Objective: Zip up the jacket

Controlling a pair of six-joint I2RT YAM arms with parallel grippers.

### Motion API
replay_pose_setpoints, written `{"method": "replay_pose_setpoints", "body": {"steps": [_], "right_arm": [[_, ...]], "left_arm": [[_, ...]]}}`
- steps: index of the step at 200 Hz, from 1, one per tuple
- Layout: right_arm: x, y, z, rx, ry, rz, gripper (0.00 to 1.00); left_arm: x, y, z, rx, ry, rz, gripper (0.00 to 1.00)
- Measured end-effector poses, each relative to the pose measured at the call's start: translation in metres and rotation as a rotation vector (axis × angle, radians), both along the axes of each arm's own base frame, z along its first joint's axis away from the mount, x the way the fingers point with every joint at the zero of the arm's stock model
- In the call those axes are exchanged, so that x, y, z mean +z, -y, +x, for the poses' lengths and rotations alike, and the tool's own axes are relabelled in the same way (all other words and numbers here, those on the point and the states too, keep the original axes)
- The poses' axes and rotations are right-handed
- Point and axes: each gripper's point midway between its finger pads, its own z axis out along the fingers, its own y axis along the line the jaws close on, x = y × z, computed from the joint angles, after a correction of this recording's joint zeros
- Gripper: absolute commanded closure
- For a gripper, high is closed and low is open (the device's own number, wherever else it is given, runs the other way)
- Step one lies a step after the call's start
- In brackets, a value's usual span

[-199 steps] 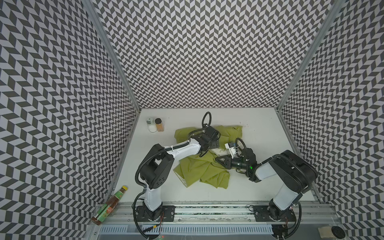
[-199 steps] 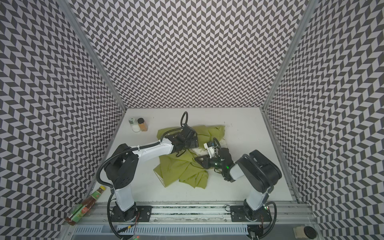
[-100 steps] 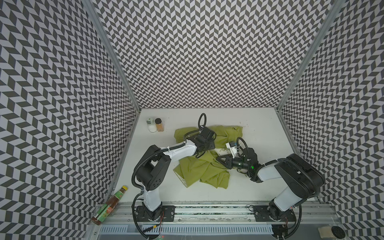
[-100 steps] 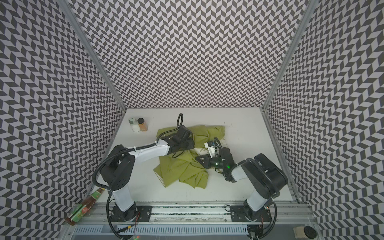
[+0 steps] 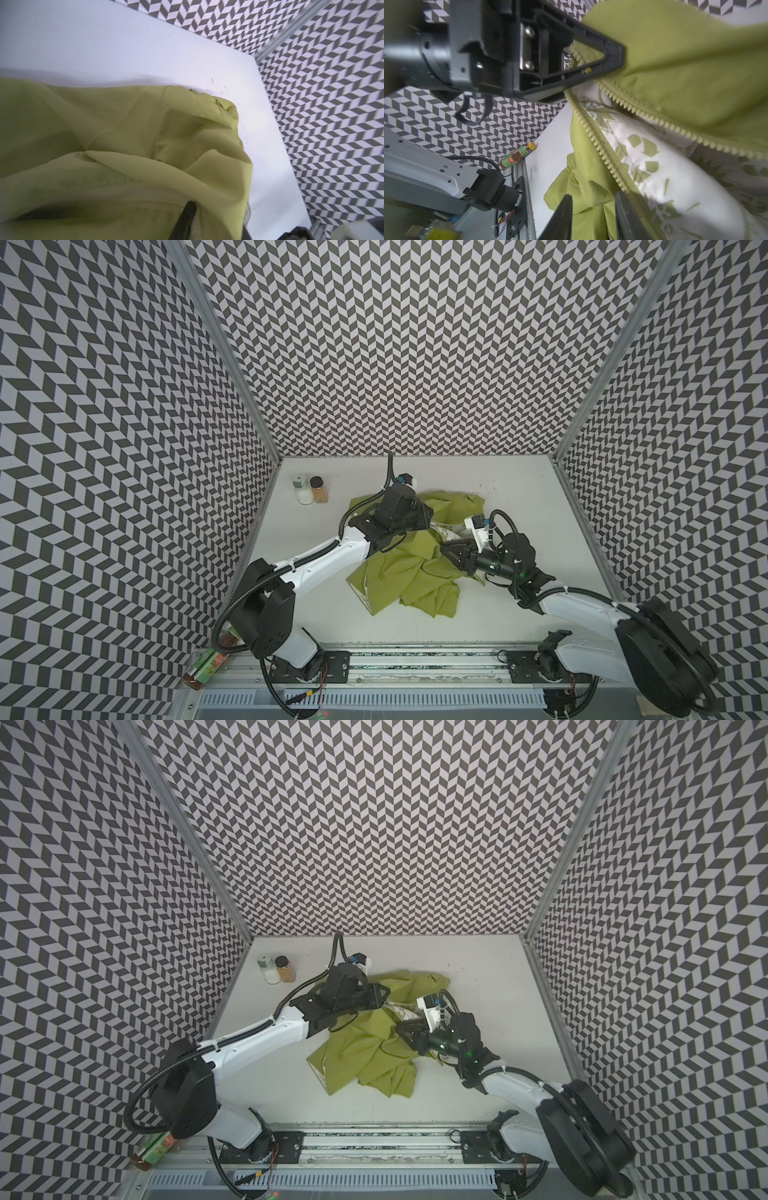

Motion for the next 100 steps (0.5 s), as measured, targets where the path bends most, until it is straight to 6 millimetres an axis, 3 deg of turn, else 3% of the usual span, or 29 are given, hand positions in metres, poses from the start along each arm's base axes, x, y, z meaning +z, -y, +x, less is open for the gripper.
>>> {"method": "replay_pose_setpoints", "body": {"steps": [29,48,66,84,100], "right_arm": [[0.052,0.025,-0.007,-0.109,0.21,0.008,0.45],[0.062,0.034,-0.009,-0.154,0.302,-0.021,0.39],[0.049,0.029,-0.008,-0.163,0.322,-0.094,0.34],[0.021,0.014,-0.009,-0.129,0.305,-0.198,0.32],[-0.007,0.001,-0.014,-0.084,0.288,-0.288,0.34]], "left_arm": [[0.004,-0.013,-0.033,-0.069,-0.003,-0.049,0.73],[0.003,-0.023,-0.057,-0.108,-0.003,-0.079,0.73],[-0.002,-0.034,-0.079,-0.135,-0.011,-0.111,0.66],[-0.016,-0.047,-0.1,-0.147,-0.034,-0.138,0.37],[-0.031,-0.058,-0.113,-0.135,-0.065,-0.152,0.29]]}}
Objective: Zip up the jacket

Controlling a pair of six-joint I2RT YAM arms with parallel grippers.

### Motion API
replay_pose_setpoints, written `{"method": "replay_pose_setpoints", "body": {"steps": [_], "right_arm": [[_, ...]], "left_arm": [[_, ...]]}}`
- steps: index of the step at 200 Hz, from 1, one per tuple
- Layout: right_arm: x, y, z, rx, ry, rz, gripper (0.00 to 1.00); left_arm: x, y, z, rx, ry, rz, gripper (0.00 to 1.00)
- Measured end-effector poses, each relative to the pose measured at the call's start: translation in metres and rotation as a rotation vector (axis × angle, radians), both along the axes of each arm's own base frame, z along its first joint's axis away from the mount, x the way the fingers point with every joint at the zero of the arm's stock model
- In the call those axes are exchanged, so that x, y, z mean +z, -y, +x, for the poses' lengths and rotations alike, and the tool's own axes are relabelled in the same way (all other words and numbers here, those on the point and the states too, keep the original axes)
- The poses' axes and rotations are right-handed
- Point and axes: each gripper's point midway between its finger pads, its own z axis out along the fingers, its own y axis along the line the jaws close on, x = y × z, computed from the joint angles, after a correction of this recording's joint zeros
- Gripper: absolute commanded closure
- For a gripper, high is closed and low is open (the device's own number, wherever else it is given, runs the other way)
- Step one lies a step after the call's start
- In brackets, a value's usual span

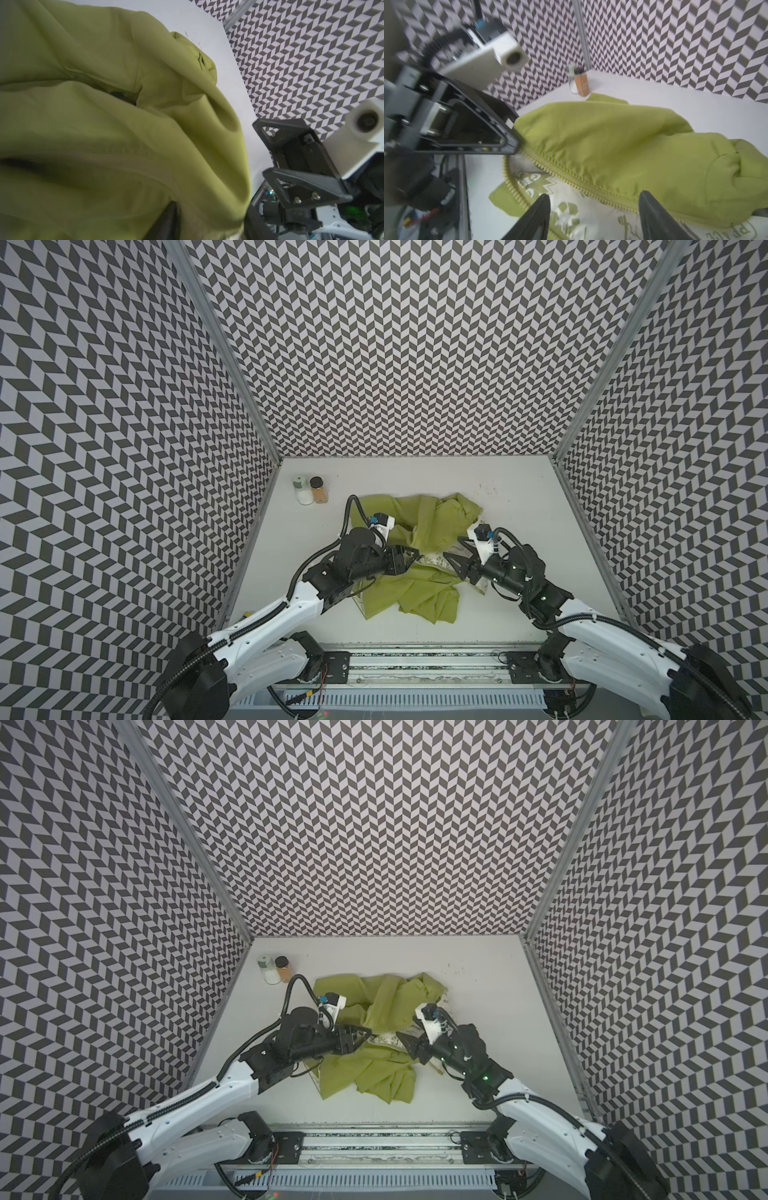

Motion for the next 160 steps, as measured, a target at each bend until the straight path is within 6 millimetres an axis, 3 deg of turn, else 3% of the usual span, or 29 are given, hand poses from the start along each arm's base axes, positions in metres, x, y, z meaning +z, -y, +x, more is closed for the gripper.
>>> {"method": "replay_pose_setpoints", "body": {"steps": [23,50,95,128,160], "right_arm": [[-0.027,-0.016,-0.004,0.047,-0.05,-0.076,0.43],[-0.035,-0.033,-0.006,0.065,-0.081,-0.095,0.48],[-0.05,-0.046,-0.014,0.047,-0.099,-0.123,0.56],[-0.046,-0.055,-0.01,0.03,-0.087,-0.1,0.64],[-0.044,-0.065,-0.013,0.044,-0.071,-0.076,0.74]], "left_arm": [[-0.01,-0.018,-0.005,0.045,-0.026,-0.002,0.23],[-0.004,-0.03,0.006,0.107,-0.013,0.014,0.23],[0.012,-0.02,0.026,0.112,0.003,0.055,0.24],[0.015,-0.002,0.041,0.092,0.01,0.093,0.42],[-0.006,0.007,0.042,0.075,-0.036,0.131,0.49]]}}
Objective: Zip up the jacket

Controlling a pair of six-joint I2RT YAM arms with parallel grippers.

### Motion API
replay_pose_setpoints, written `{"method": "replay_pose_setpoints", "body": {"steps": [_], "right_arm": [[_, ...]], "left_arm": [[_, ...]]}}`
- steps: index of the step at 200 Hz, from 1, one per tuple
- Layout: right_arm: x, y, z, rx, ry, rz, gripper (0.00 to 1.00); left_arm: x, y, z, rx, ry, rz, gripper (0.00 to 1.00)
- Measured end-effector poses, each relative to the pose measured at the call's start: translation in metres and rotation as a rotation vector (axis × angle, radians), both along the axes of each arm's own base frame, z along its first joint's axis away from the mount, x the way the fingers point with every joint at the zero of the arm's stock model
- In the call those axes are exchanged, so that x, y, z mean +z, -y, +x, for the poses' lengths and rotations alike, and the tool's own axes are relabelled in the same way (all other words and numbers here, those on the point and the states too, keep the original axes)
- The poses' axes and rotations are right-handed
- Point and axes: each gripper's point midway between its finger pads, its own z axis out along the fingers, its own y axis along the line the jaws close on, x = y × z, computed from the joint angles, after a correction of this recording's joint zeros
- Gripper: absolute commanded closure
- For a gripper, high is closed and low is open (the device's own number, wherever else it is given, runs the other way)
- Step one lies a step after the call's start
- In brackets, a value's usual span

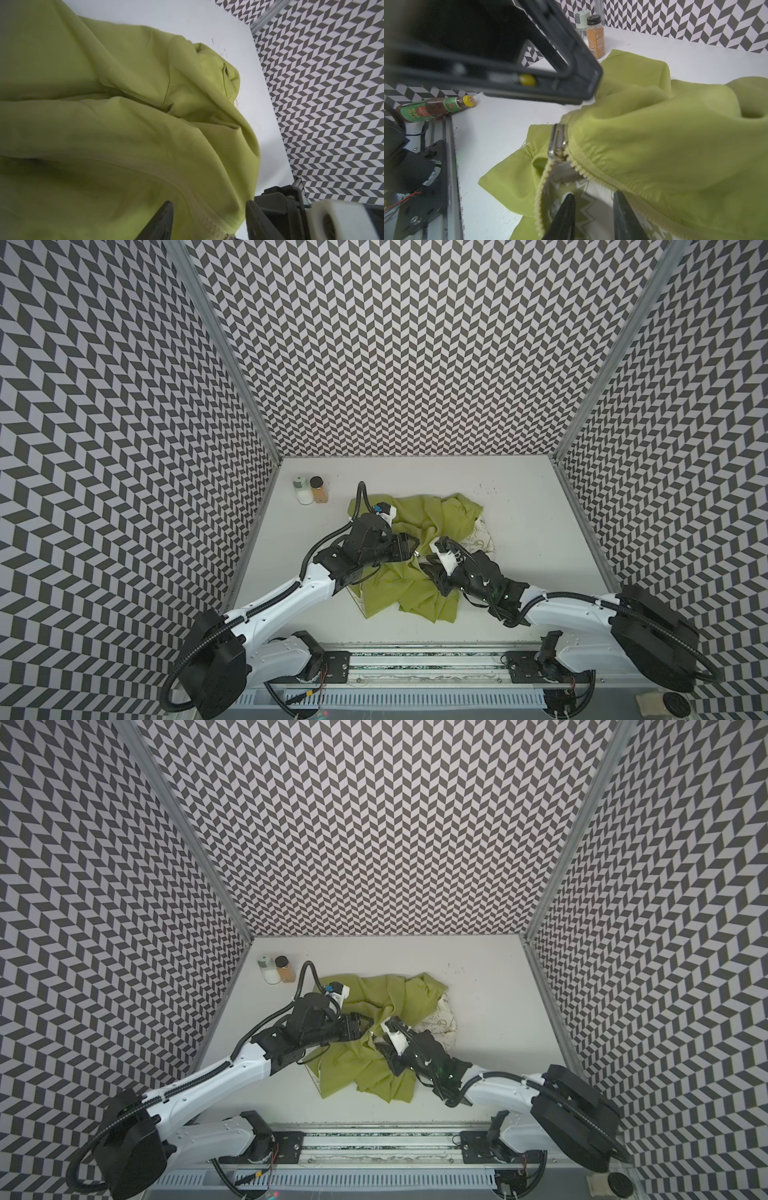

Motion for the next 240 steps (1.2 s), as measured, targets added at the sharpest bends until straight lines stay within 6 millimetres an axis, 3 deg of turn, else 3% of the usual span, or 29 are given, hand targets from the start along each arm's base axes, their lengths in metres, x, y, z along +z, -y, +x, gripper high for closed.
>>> {"method": "replay_pose_setpoints", "body": {"steps": [25,52,63,77,123,184,211,240], "right_arm": [[0.007,-0.005,-0.006,0.016,0.029,0.044,0.76],[0.001,-0.001,-0.013,0.028,0.051,0.049,0.78],[0.002,-0.002,-0.013,0.034,0.064,0.049,0.78],[0.003,-0.004,-0.012,0.038,0.085,0.049,0.78],[-0.017,-0.006,-0.001,0.006,0.102,-0.026,0.79],[-0.017,-0.017,0.013,-0.009,0.154,-0.046,0.64],[-0.021,-0.021,0.012,0.017,0.171,-0.058,0.67],[-0.023,-0.025,0.008,0.047,0.171,-0.059,0.77]], "left_arm": [[-0.011,-0.001,0.0,0.014,-0.028,0.014,0.6],[-0.019,-0.002,0.0,0.029,-0.05,0.016,0.66],[-0.022,-0.001,0.001,0.031,-0.058,0.021,0.64],[-0.027,-0.002,0.002,0.039,-0.068,0.029,0.5],[-0.031,-0.007,0.006,0.069,-0.076,0.042,0.5],[-0.046,-0.007,0.009,0.079,-0.121,0.059,0.8],[-0.048,-0.007,0.008,0.082,-0.136,0.048,0.83],[-0.049,-0.005,0.007,0.08,-0.144,0.035,0.89]]}}
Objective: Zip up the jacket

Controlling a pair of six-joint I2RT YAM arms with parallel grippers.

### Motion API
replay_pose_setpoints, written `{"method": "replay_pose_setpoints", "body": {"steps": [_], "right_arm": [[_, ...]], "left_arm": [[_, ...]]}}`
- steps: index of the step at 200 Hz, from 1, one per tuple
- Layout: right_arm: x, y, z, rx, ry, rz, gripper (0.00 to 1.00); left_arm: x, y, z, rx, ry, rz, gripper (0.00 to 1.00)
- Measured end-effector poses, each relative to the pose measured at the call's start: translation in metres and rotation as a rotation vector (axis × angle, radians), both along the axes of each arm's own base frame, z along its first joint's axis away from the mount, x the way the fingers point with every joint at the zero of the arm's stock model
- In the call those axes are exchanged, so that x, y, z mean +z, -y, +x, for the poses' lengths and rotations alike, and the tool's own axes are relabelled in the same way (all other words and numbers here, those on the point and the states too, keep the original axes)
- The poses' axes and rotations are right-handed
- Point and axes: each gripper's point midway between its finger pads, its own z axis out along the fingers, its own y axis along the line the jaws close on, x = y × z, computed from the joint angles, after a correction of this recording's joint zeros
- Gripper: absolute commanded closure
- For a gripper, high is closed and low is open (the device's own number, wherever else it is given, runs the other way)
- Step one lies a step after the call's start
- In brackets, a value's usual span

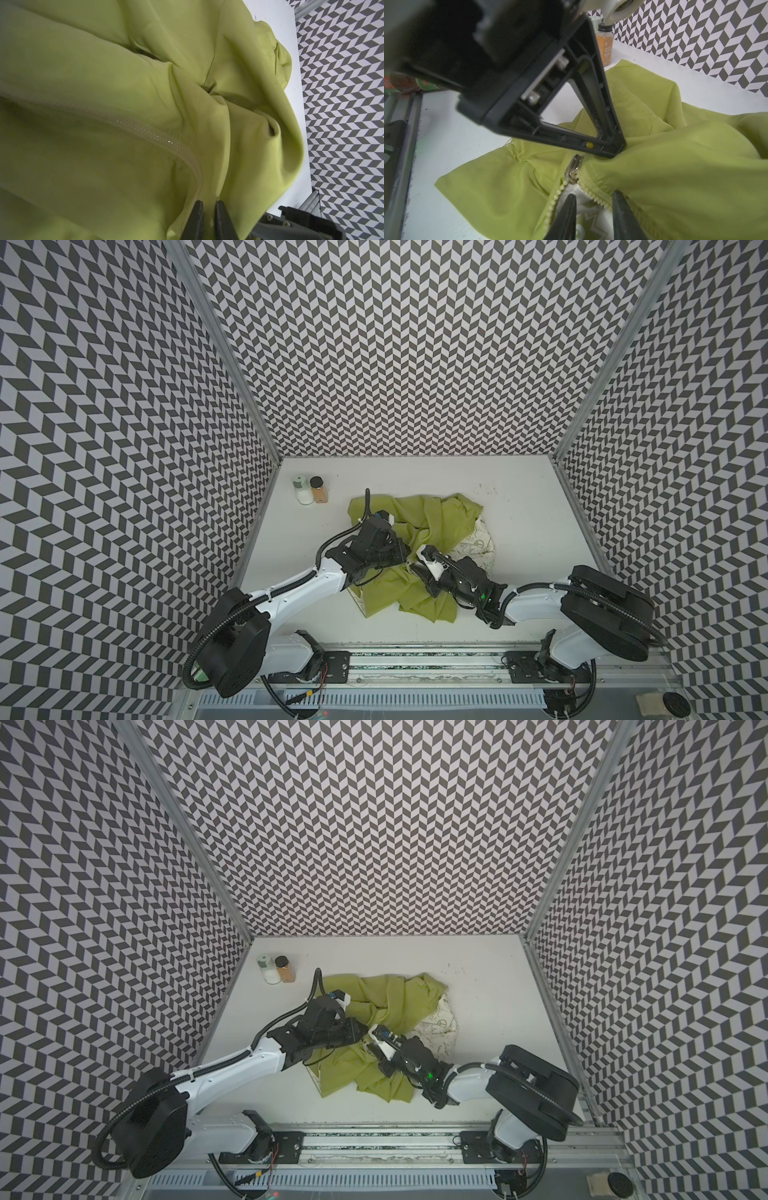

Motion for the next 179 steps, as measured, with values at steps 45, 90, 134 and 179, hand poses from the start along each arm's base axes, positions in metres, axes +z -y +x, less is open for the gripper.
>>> {"method": "replay_pose_setpoints", "body": {"steps": [45,90,134,179], "right_arm": [[-0.009,0.004,-0.015,0.039,-0.038,0.018,0.82],[-0.011,0.0,-0.019,0.046,-0.053,0.033,0.8],[-0.013,-0.01,0.0,-0.012,-0.044,0.013,0.68],[-0.014,-0.003,0.009,-0.075,-0.027,0.002,0.6]], "left_arm": [[-0.003,0.003,0.001,-0.003,-0.013,-0.01,0.91],[-0.004,0.004,0.0,-0.006,-0.02,-0.015,0.91],[-0.006,0.002,-0.001,-0.009,-0.032,-0.024,0.92],[-0.01,0.001,-0.003,-0.016,-0.044,-0.032,0.95]]}}
